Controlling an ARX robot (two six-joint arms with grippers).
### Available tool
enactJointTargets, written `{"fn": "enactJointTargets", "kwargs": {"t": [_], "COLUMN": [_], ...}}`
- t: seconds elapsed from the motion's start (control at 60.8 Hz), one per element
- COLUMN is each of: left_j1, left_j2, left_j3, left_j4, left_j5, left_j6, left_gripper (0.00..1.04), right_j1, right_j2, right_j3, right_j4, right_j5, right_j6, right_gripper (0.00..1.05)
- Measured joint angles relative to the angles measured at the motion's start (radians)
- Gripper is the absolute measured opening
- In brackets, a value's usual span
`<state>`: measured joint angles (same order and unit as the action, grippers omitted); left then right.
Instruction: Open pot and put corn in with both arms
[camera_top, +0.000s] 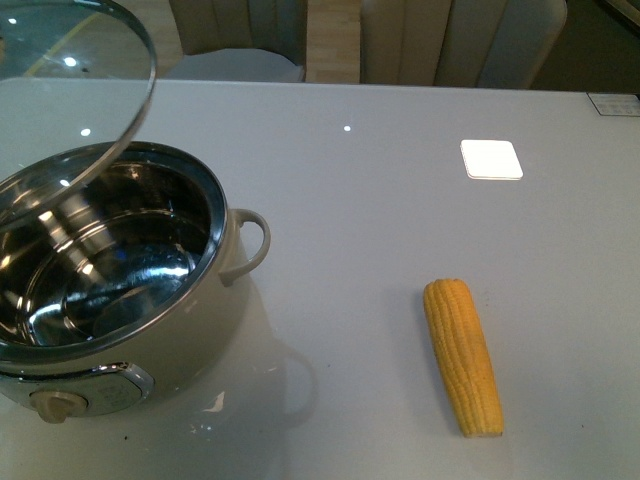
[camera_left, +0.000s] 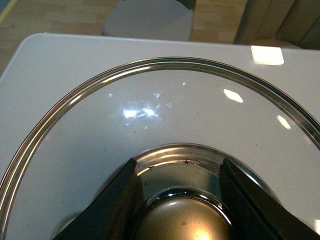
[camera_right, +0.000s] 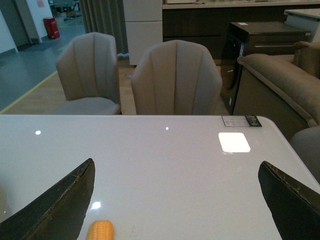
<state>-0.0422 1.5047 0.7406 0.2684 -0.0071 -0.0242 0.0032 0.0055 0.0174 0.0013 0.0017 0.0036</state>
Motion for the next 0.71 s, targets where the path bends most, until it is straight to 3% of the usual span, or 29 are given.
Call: {"fn": "enactJointTargets", "kwargs": {"t": [0.362,0.707], "left_j1": [0.332,0.573], "left_j2": [-0.017,0.125], "left_j3": [-0.061,-0.113], "left_j4": [0.077,0.230], "left_j5": [0.131,0.201], "left_j6": [0.098,0.173], "left_gripper": [0.44,0.44], "right_j1": [0.000,0.000], "right_j2": [0.000,0.000], "right_j3": [0.000,0.000], "right_j4": [0.000,0.000], "right_j5": [0.000,0.000], "right_j6": [0.000,0.000], "right_gripper": [0.96,0.96]}}
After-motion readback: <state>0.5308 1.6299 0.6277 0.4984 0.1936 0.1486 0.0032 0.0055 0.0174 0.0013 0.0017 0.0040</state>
